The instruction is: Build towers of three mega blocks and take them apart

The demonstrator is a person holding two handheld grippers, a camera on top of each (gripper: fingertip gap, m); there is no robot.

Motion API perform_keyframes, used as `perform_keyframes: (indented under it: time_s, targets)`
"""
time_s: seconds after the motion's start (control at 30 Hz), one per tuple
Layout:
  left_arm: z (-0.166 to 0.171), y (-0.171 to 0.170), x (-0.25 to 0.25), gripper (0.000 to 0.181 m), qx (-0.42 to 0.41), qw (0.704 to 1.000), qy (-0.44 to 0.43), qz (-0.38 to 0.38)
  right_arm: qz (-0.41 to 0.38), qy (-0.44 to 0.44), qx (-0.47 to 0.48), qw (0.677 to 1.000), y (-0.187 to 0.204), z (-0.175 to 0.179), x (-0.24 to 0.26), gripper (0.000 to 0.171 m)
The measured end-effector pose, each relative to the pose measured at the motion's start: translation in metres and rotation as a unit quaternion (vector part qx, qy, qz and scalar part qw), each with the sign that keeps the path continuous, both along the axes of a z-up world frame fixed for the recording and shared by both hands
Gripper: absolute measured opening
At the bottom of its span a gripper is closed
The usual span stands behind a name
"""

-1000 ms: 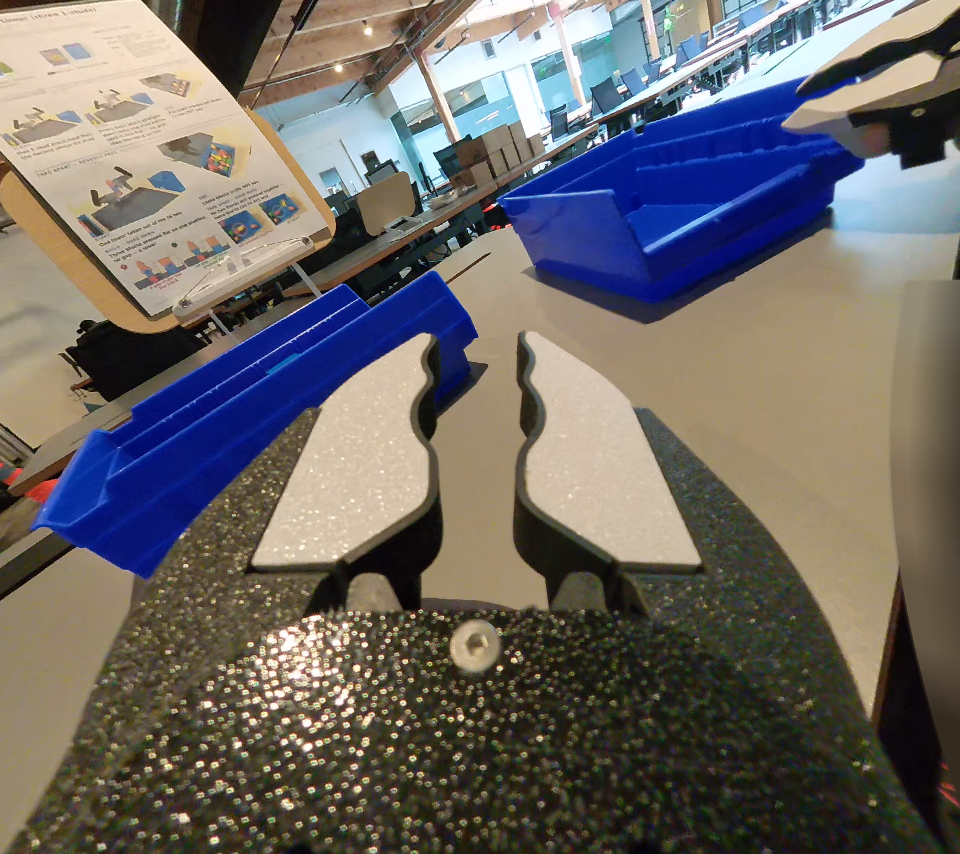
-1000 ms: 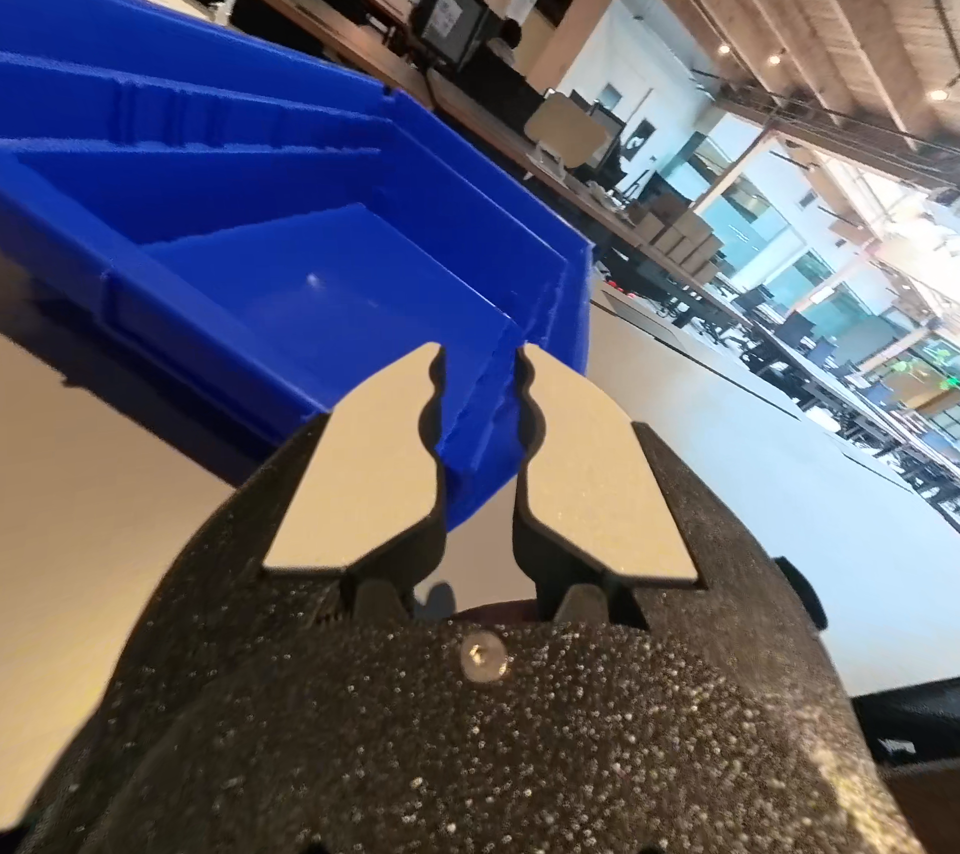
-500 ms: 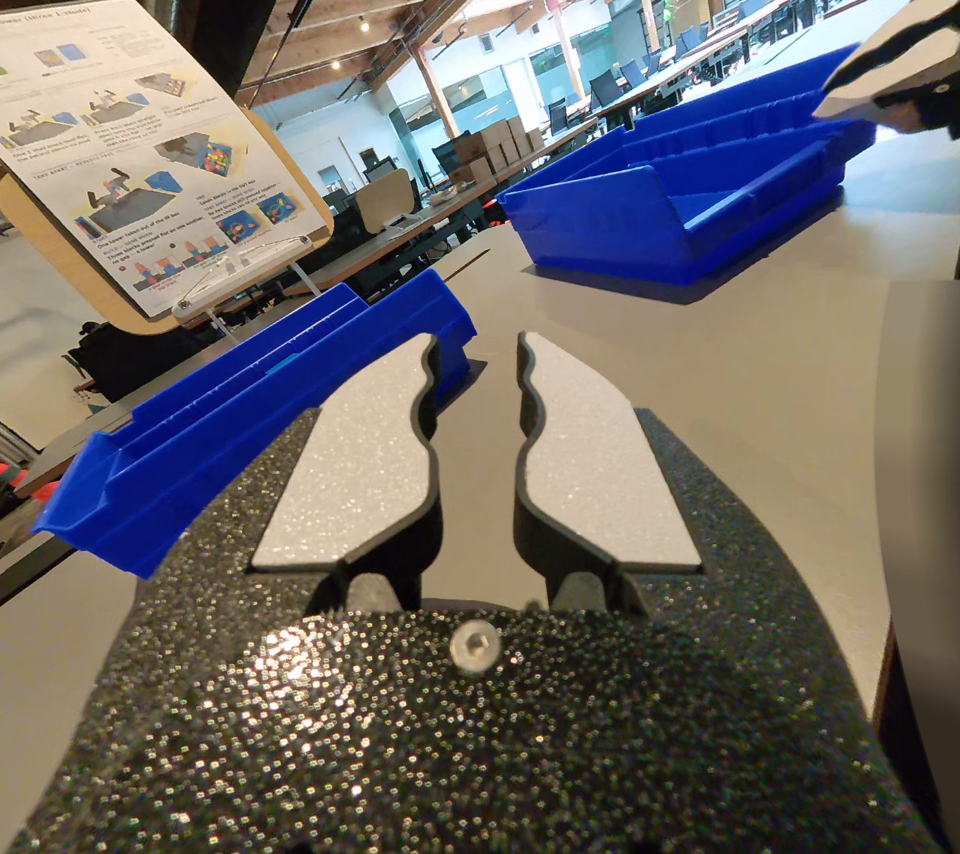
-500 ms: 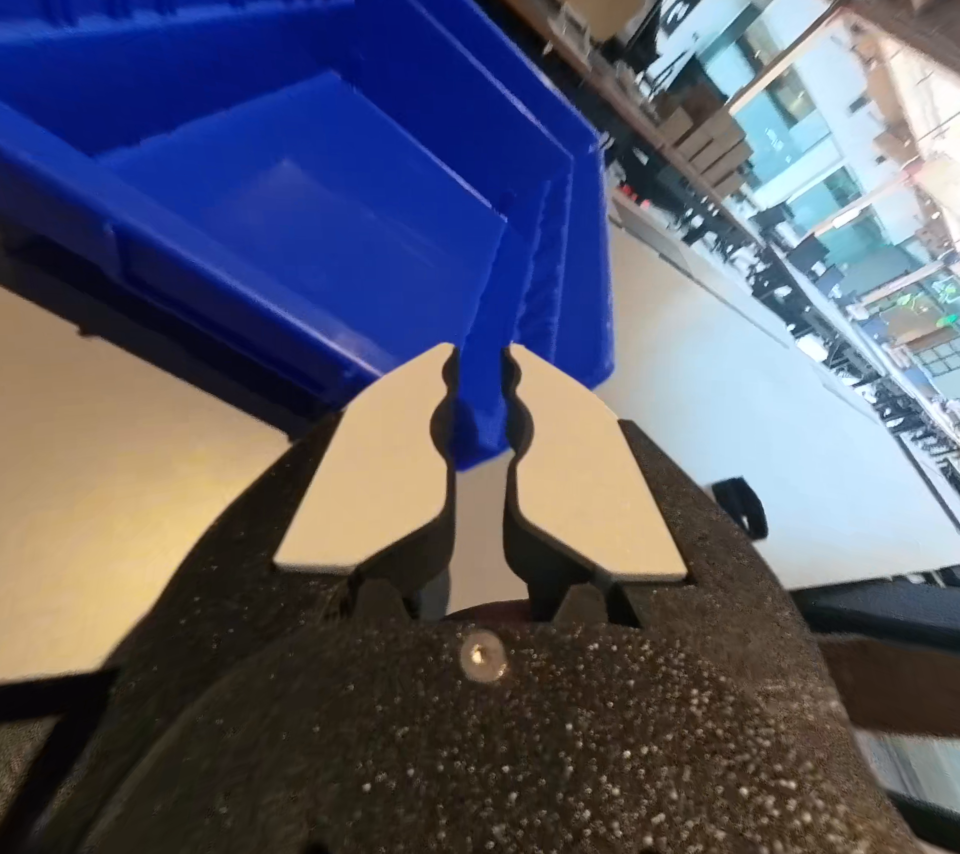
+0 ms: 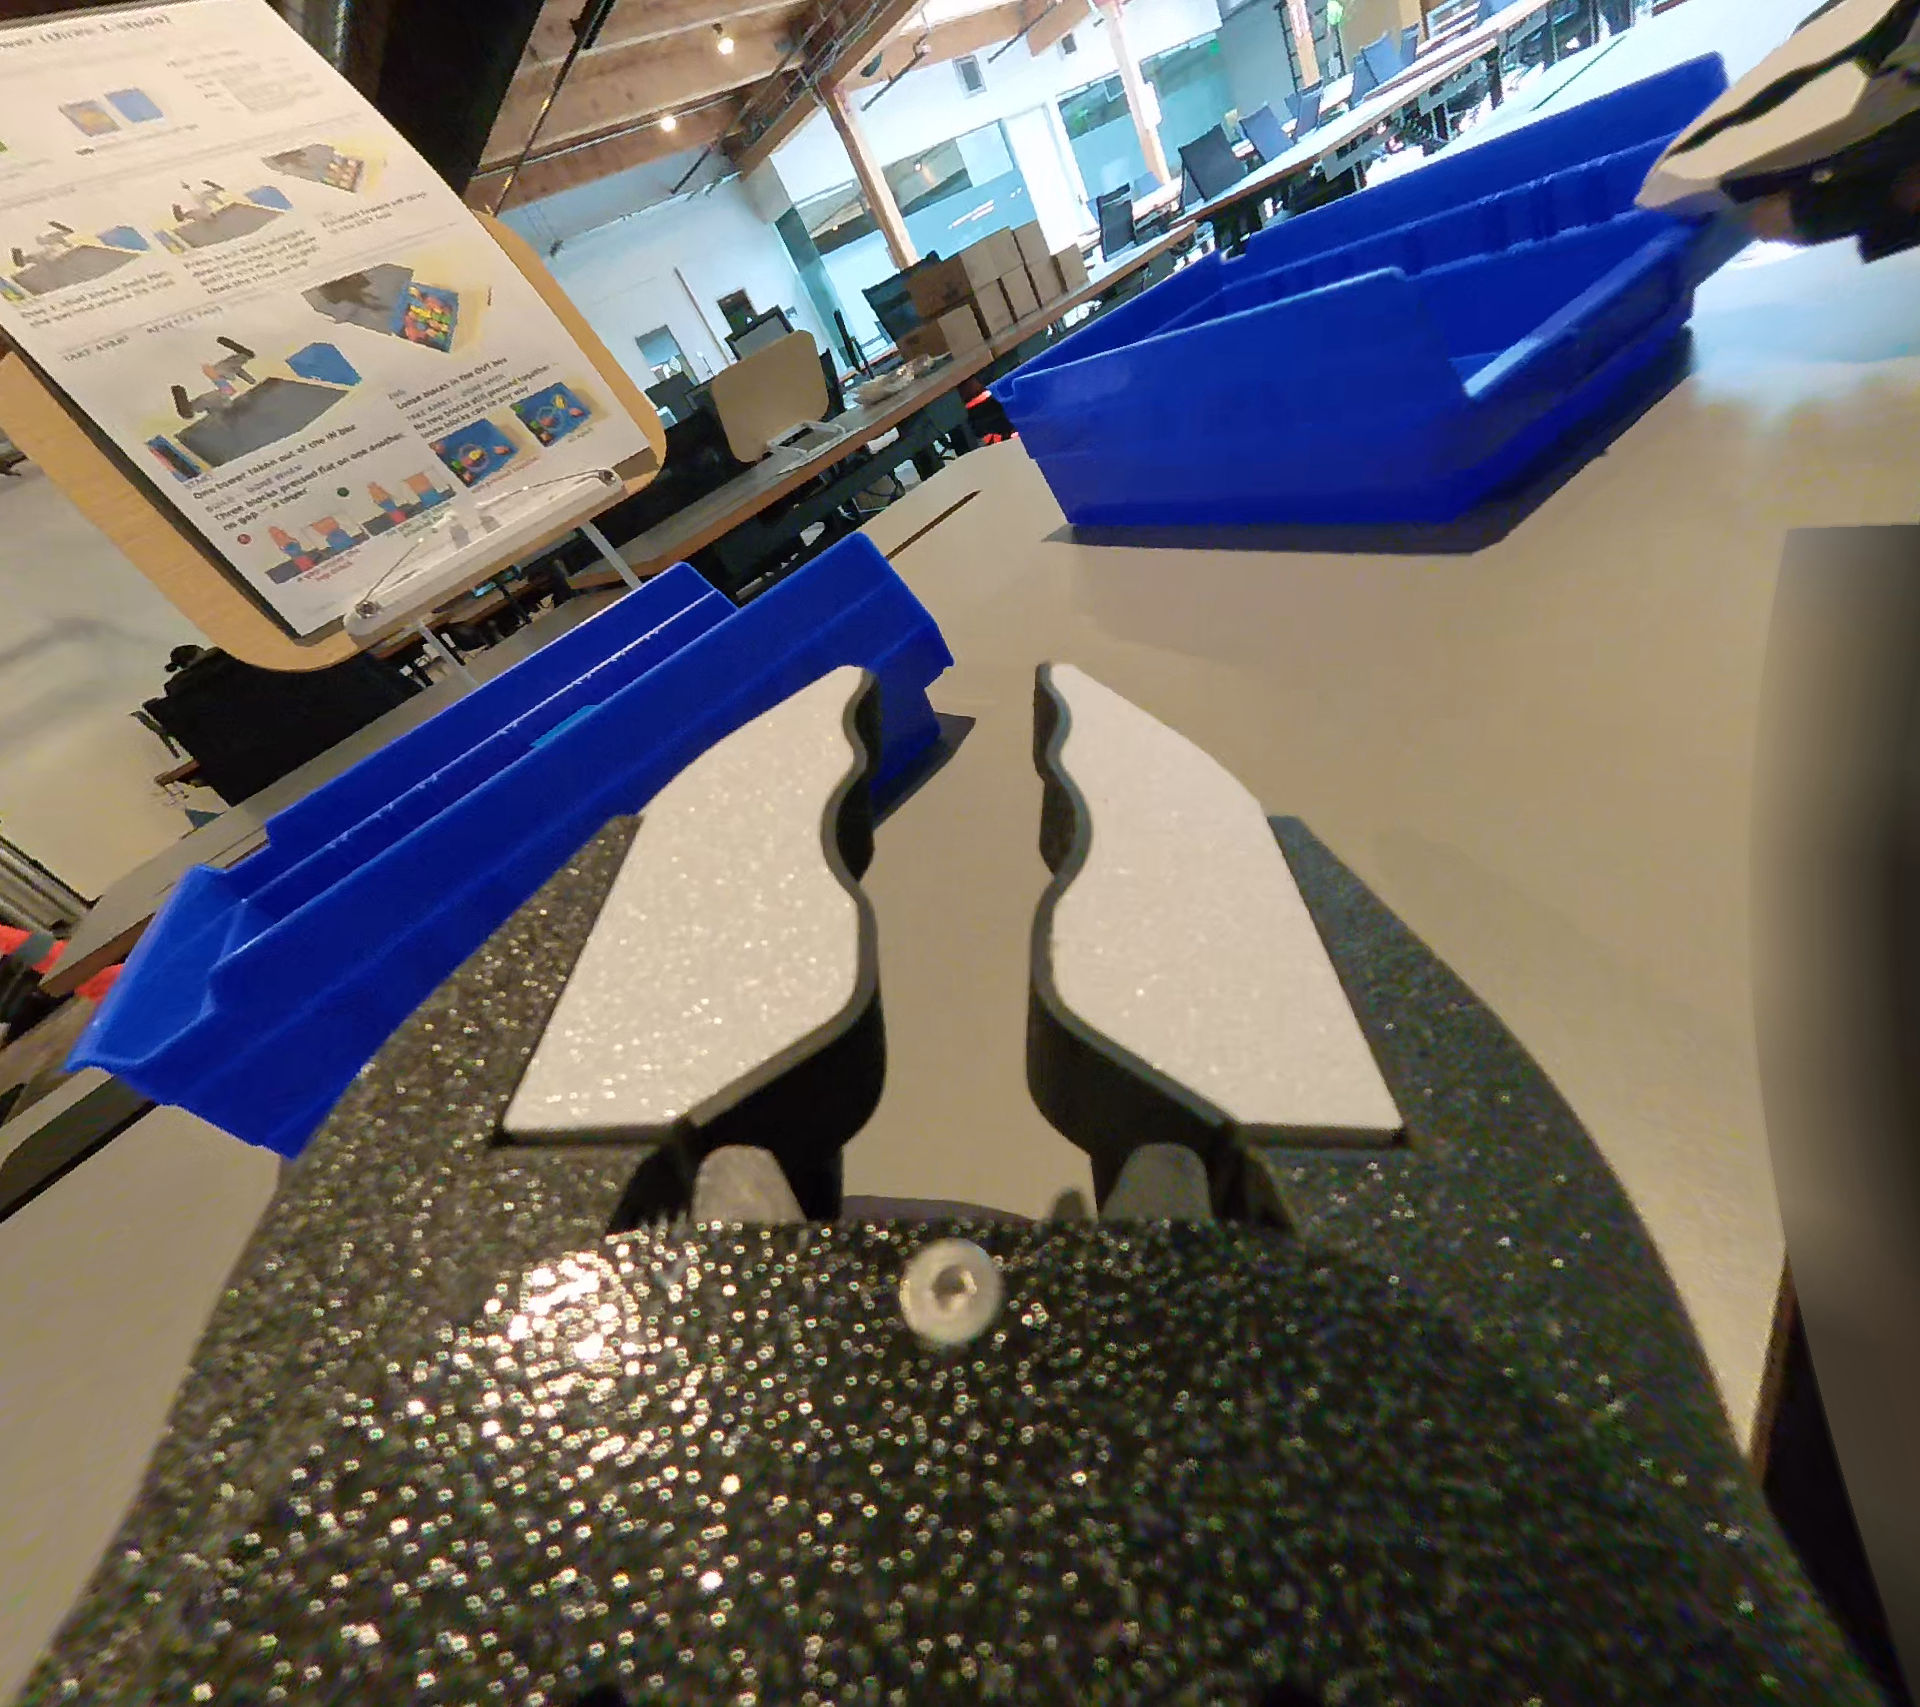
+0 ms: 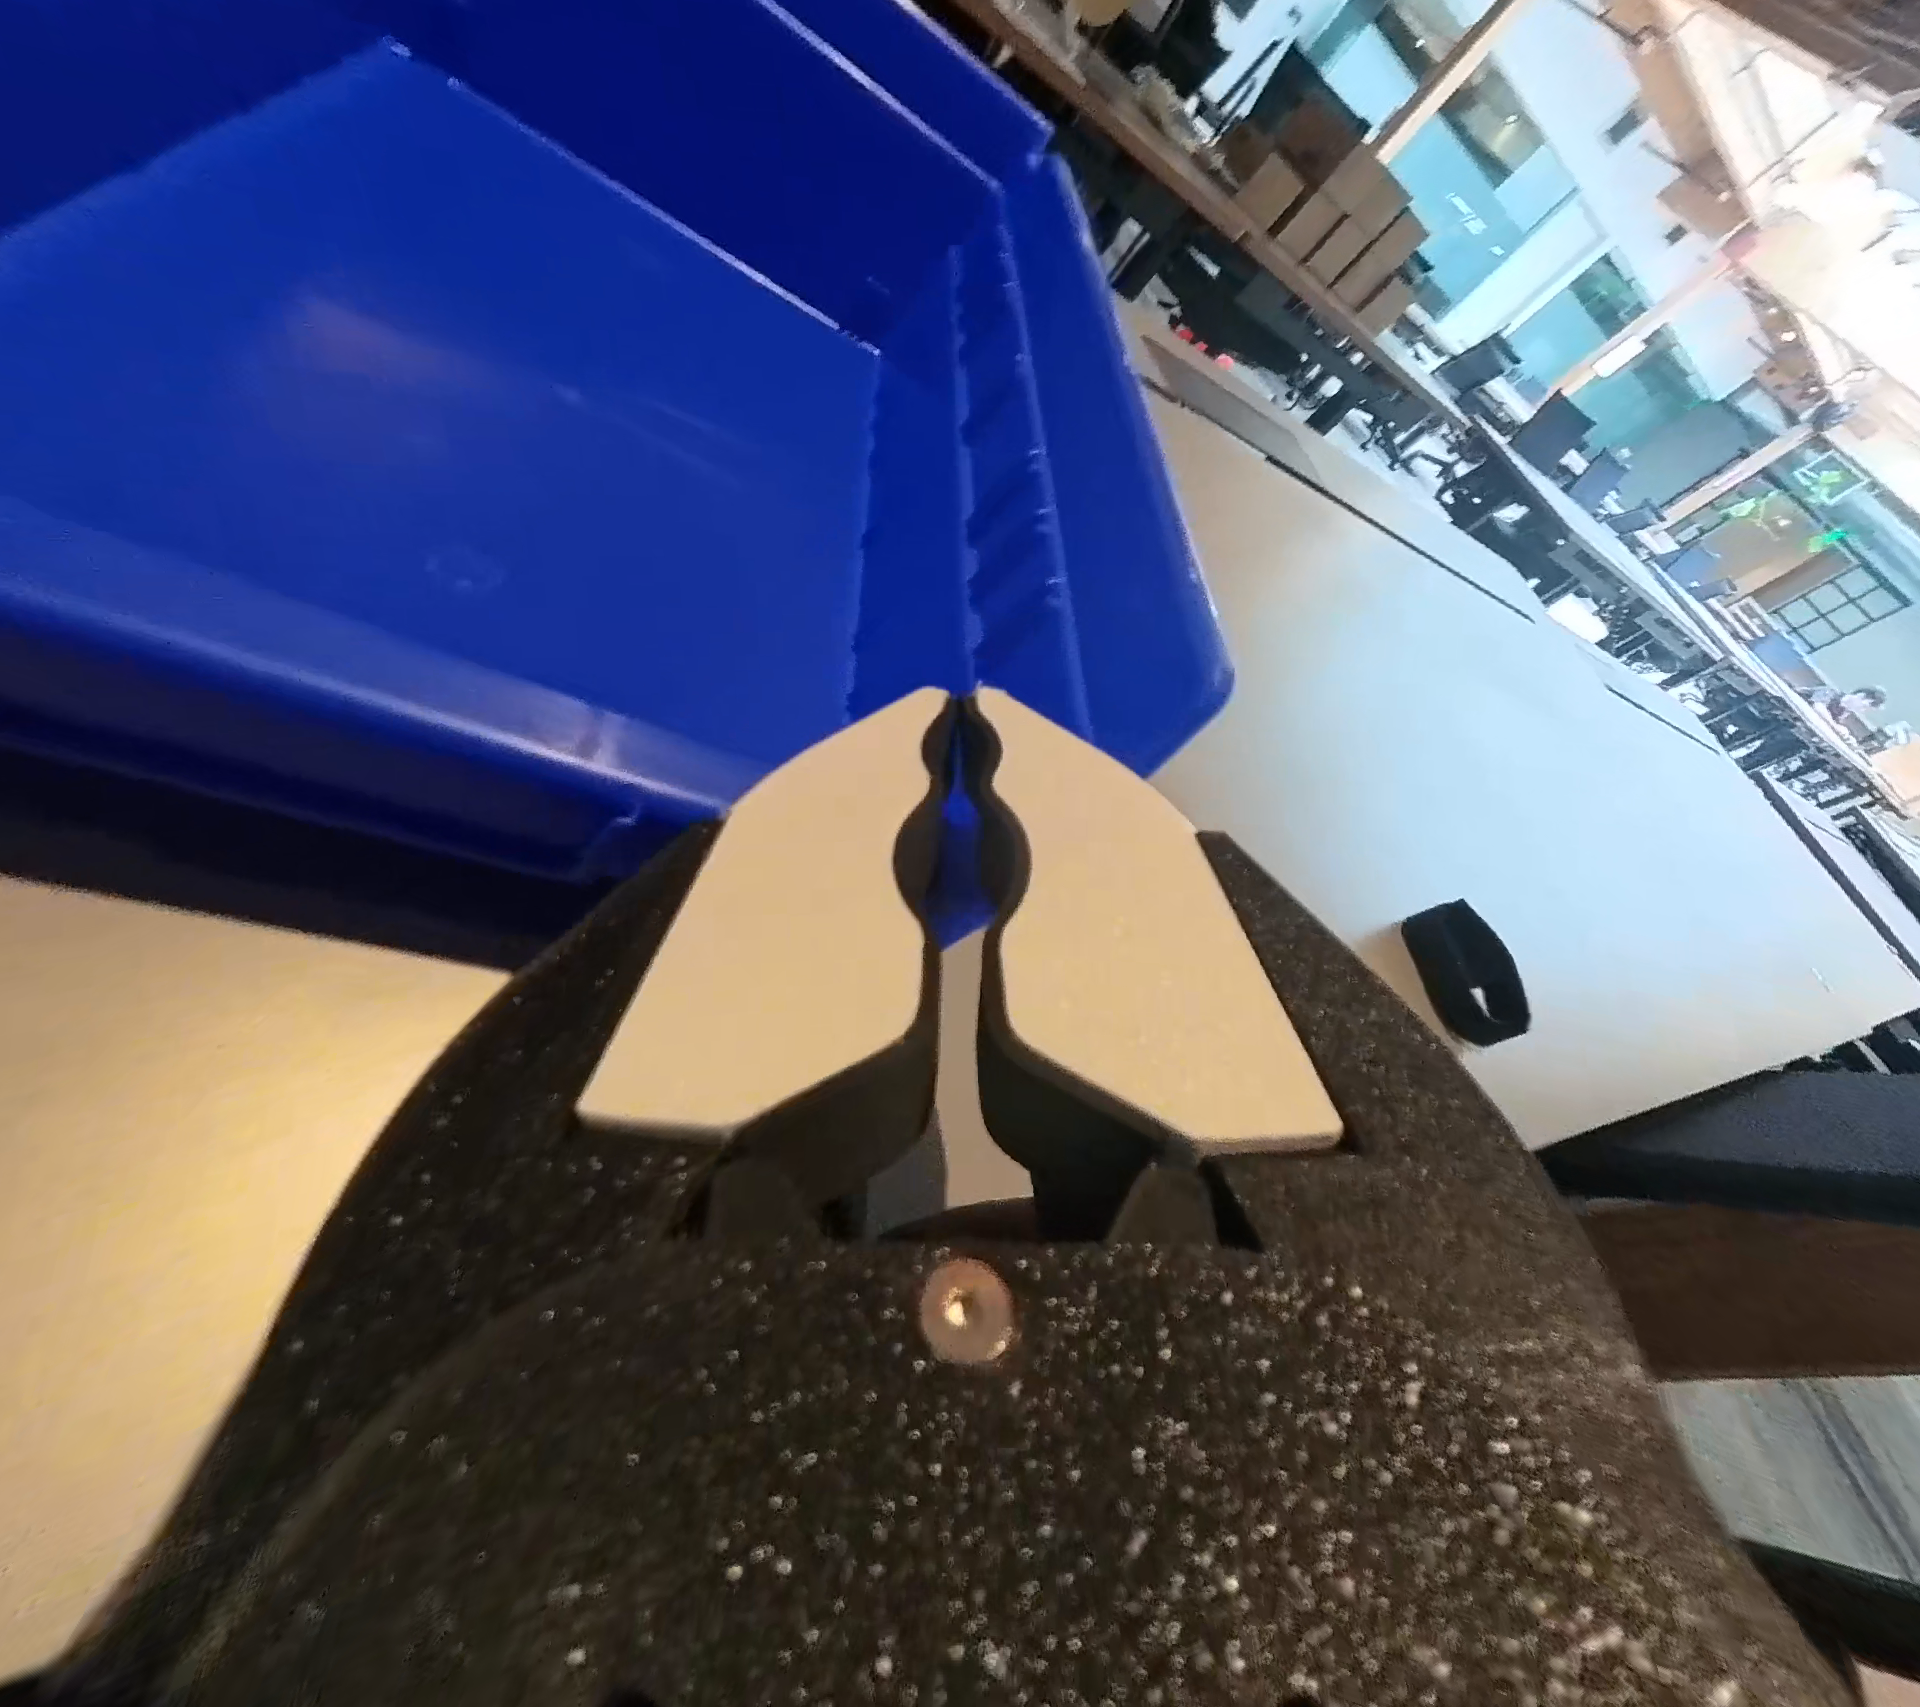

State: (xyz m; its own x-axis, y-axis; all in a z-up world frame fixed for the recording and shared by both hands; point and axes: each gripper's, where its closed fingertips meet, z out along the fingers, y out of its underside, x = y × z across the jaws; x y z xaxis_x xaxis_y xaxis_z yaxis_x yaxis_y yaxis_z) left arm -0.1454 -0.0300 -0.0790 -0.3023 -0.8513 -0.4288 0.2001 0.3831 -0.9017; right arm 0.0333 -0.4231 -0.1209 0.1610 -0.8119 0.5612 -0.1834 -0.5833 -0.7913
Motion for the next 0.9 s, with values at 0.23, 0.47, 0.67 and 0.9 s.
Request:
perform_keyframes:
  time_s: [0.23, 0.47, 0.67, 0.9]
  targets:
    - [-0.001, 0.000, 0.001, 0.028, 0.002, 1.000, 0.004, 0.000, -0.002, -0.066, 0.052, 0.996, -0.003, 0.025, -0.009, 0.009]
    - [0.017, -0.003, 0.029, 0.027, -0.064, 0.998, 0.023, -0.006, 0.146, -0.141, 0.107, 0.973, 0.084, 0.070, -0.058, 0.011]
    - [0.047, -0.018, 0.099, 0.029, 0.042, 0.997, 0.049, 0.049, 0.294, -0.127, 0.048, 0.946, 0.177, 0.053, -0.101, 0.011]
    - [0.001, -0.011, 0.170, 0.035, 0.178, 0.960, 0.180, 0.123, 0.362, -0.089, 0.038, 0.927, 0.208, 0.023, -0.118, 0.011]
